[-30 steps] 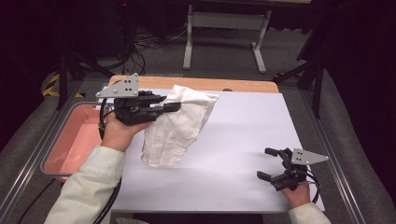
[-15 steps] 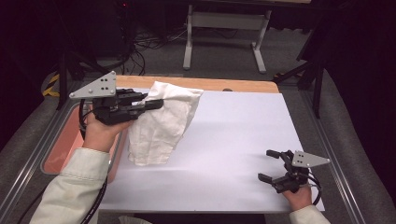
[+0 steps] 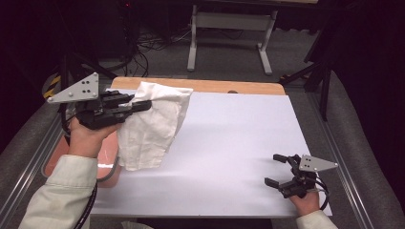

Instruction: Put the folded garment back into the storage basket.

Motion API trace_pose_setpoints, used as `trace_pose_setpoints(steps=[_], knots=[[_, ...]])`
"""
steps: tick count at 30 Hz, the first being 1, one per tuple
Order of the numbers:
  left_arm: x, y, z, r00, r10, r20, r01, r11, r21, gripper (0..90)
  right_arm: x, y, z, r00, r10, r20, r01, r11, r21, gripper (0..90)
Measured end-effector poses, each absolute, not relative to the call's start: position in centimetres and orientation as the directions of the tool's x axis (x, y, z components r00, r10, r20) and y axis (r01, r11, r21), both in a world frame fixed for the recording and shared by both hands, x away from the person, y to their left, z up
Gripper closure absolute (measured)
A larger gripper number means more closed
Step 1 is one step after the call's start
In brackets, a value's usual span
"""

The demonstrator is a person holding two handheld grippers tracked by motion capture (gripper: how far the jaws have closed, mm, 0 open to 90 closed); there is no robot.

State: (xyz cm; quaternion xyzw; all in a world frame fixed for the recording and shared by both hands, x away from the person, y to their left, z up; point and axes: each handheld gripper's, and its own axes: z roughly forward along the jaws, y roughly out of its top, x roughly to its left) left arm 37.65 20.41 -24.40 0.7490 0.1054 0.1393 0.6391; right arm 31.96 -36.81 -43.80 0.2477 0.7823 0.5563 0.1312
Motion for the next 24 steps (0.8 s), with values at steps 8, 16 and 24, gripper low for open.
trace_pose_setpoints(steps=[8, 16, 24], knots=[[36.6, 23.0, -24.3, 0.92, 0.387, 0.065, -0.008, -0.146, 0.989, 75.9, 31.9, -36.8, -43.9, -0.842, 0.535, 0.072, 0.245, 0.259, 0.934, 2.5], [36.2, 24.8, -24.2, 0.899, 0.433, 0.06, 0.003, -0.143, 0.99, 75.9, 32.0, -36.7, -44.0, -0.842, 0.535, 0.069, 0.245, 0.265, 0.932, 2.6], [35.6, 26.7, -24.4, 0.877, 0.476, 0.061, 0.01, -0.145, 0.989, 75.9, 32.0, -36.7, -44.1, -0.842, 0.535, 0.072, 0.25, 0.269, 0.93, 2.5]])
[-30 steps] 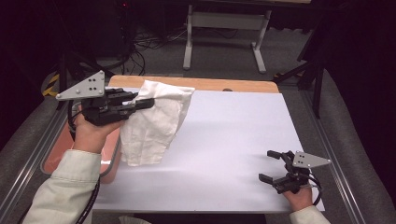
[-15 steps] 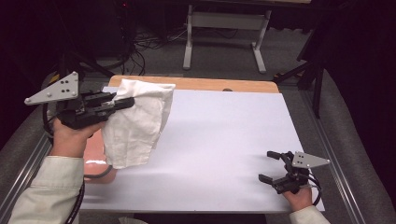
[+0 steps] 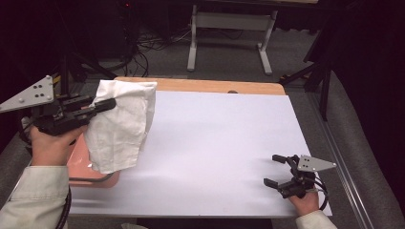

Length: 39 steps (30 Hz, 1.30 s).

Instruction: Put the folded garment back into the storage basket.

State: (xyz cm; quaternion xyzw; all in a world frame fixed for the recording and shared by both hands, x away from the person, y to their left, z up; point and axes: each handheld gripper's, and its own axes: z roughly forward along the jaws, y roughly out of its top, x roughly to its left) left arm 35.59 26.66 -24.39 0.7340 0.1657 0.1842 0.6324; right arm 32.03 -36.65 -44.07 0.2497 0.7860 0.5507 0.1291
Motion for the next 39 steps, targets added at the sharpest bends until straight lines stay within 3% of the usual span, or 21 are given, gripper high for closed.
trace_pose_setpoints(steps=[15, 39], knots=[[33.8, 31.0, -24.0, 0.837, 0.541, 0.081, -0.007, -0.138, 0.99, 75.8, 32.1, -36.5, -44.2, -0.843, 0.533, 0.069, 0.253, 0.281, 0.926, 2.5], [32.5, 34.2, -24.7, 0.806, 0.582, 0.103, -0.006, -0.165, 0.986, 75.7, 32.2, -36.3, -44.4, -0.842, 0.534, 0.078, 0.268, 0.288, 0.919, 2.5]])
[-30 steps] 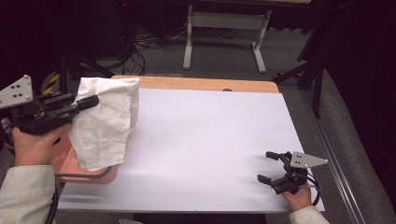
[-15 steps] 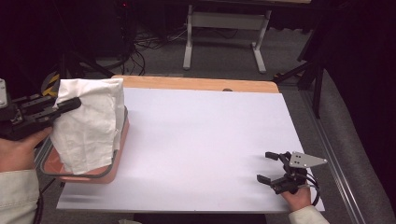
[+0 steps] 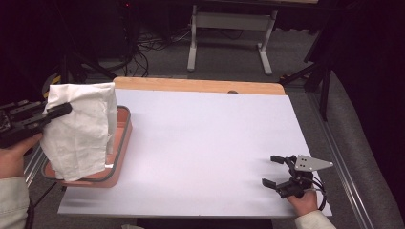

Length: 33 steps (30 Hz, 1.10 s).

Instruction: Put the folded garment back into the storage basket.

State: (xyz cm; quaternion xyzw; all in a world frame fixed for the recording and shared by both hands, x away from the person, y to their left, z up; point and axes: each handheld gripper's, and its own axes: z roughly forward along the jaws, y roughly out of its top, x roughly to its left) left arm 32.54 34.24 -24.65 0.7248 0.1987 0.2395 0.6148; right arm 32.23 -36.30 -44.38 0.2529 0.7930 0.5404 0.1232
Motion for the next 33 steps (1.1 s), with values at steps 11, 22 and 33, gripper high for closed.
trace_pose_setpoints(steps=[11, 22, 33], knots=[[33.3, 34.5, -26.2, 0.818, 0.571, 0.062, 0.045, -0.171, 0.984, 75.6, 32.2, -36.2, -44.5, -0.841, 0.535, 0.078, 0.272, 0.293, 0.917, 2.5], [34.4, 34.3, -27.3, 0.826, 0.563, 0.035, 0.069, -0.164, 0.984, 75.3, 32.0, -36.3, -44.5, -0.842, 0.534, 0.075, 0.268, 0.294, 0.917, 2.5], [35.9, 34.6, -28.8, 0.831, 0.556, -0.021, 0.125, -0.15, 0.981, 75.2, 31.6, -36.4, -44.5, -0.841, 0.536, 0.074, 0.269, 0.294, 0.917, 2.5]])
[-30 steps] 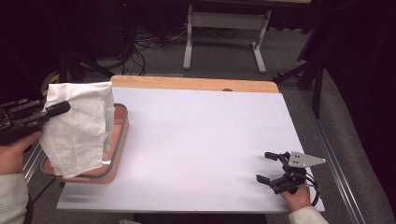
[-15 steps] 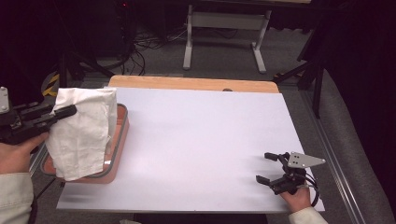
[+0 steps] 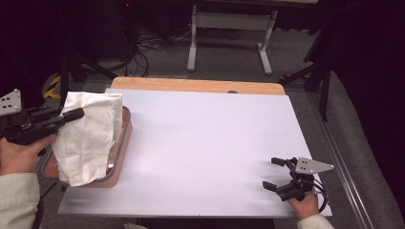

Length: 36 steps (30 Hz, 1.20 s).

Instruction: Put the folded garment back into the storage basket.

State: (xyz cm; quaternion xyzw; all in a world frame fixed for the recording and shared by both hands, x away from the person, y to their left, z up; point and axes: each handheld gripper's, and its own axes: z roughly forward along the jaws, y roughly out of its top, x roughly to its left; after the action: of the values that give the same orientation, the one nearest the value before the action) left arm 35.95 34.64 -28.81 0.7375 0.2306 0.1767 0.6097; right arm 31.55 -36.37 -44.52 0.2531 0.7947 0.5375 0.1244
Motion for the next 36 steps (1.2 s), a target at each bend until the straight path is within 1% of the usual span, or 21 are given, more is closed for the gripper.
trace_pose_setpoints(steps=[10, 24, 36], knots=[[37.4, 34.8, -30.2, 0.834, 0.548, -0.063, 0.171, -0.148, 0.974, 75.0, 31.2, -36.5, -44.5, -0.838, 0.541, 0.073, 0.27, 0.294, 0.917, 2.5], [38.9, 34.4, -31.7, 0.834, 0.544, -0.095, 0.219, -0.168, 0.961, 74.7, 30.7, -36.8, -44.5, -0.836, 0.545, 0.068, 0.263, 0.289, 0.92, 2.6], [40.3, 34.8, -33.6, 0.822, 0.547, -0.159, 0.292, -0.164, 0.942, 74.6, 30.6, -36.9, -44.6, -0.834, 0.547, 0.07, 0.267, 0.289, 0.919, 2.6]])
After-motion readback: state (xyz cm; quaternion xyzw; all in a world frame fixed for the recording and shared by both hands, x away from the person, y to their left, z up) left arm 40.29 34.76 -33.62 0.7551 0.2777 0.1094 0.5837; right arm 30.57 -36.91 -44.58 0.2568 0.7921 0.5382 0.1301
